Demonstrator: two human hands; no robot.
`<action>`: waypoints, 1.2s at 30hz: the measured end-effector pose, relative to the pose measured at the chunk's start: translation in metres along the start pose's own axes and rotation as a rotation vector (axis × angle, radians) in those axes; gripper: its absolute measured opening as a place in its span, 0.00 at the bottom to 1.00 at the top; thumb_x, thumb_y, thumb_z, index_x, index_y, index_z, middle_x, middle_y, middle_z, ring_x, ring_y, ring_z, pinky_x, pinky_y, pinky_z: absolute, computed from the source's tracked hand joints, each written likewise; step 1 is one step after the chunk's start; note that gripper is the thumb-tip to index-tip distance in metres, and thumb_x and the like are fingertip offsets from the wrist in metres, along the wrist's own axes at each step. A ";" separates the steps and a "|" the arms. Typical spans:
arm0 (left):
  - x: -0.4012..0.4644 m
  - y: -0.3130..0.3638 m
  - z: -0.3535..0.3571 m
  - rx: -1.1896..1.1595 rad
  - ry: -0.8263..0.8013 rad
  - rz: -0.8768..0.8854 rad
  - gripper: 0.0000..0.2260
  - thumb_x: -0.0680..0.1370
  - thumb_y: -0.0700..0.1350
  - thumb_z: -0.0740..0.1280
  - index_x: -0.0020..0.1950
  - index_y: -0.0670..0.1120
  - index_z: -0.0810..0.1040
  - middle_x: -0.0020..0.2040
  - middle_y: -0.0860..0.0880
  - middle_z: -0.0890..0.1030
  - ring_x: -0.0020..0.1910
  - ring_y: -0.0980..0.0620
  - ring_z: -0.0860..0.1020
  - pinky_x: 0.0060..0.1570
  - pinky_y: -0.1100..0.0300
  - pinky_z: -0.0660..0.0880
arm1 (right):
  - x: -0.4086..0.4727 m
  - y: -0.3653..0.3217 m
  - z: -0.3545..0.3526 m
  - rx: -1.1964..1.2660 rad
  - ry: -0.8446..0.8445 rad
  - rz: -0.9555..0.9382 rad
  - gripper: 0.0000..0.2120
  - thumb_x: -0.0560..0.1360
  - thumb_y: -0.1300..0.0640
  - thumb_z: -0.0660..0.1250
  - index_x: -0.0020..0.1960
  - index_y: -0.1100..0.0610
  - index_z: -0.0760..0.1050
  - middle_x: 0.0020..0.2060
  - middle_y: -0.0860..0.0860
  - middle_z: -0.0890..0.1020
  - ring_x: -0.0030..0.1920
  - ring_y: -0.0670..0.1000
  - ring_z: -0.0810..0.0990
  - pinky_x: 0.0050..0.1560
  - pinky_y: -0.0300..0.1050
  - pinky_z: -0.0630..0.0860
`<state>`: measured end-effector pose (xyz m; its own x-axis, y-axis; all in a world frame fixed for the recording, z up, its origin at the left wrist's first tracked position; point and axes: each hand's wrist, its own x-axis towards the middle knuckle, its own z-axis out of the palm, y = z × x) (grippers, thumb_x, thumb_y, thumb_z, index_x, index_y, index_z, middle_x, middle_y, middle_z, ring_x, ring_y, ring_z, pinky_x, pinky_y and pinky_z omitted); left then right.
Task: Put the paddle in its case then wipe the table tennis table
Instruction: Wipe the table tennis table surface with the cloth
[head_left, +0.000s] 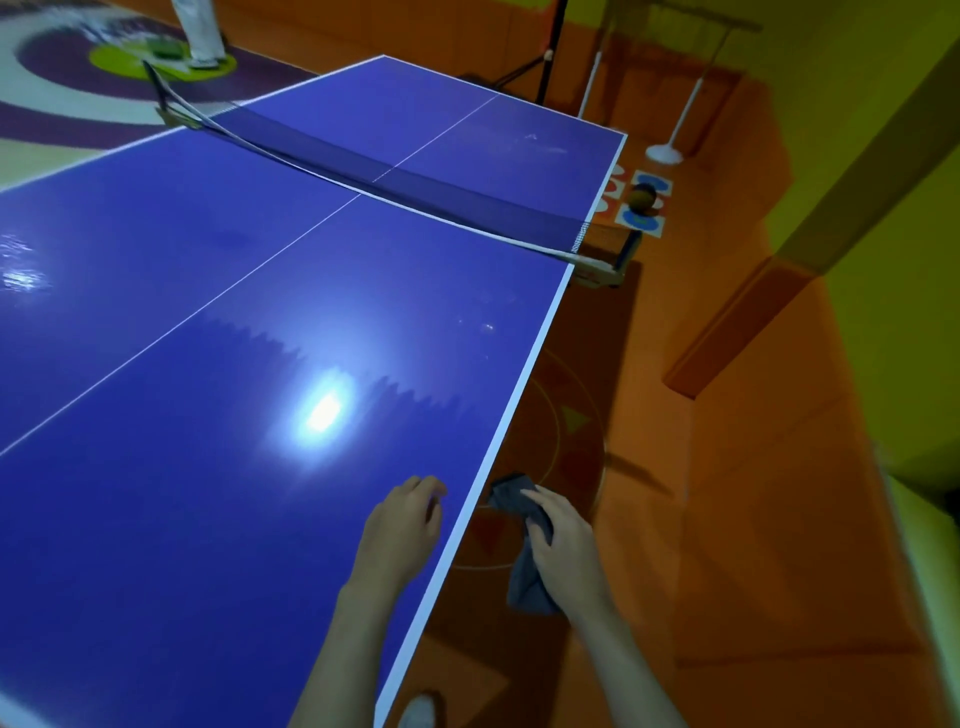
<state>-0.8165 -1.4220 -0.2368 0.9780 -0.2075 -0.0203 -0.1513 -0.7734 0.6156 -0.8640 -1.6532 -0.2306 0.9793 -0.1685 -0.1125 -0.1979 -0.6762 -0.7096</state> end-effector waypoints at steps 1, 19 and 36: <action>0.011 0.001 -0.001 0.006 0.009 -0.005 0.10 0.85 0.46 0.60 0.65 0.50 0.76 0.59 0.53 0.78 0.51 0.51 0.78 0.47 0.54 0.77 | 0.011 0.000 -0.003 0.030 -0.021 0.015 0.18 0.84 0.60 0.65 0.74 0.52 0.75 0.73 0.46 0.75 0.74 0.47 0.72 0.73 0.39 0.68; 0.154 0.035 0.044 0.130 0.183 -0.422 0.09 0.85 0.47 0.60 0.62 0.51 0.77 0.55 0.52 0.79 0.53 0.48 0.78 0.48 0.49 0.77 | 0.263 0.028 -0.043 0.002 -0.337 -0.248 0.17 0.85 0.59 0.64 0.73 0.51 0.75 0.74 0.44 0.74 0.74 0.48 0.72 0.72 0.41 0.69; 0.185 -0.026 0.018 0.070 0.427 -0.910 0.10 0.84 0.45 0.60 0.62 0.49 0.78 0.57 0.52 0.80 0.56 0.47 0.78 0.52 0.50 0.75 | 0.423 -0.056 0.109 -0.308 -0.710 -0.705 0.23 0.84 0.65 0.59 0.78 0.53 0.70 0.78 0.49 0.69 0.75 0.55 0.70 0.67 0.53 0.75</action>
<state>-0.6340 -1.4510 -0.2703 0.6934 0.7008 -0.1675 0.6840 -0.5673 0.4586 -0.4339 -1.6087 -0.3146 0.6580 0.7272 -0.1953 0.5227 -0.6279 -0.5767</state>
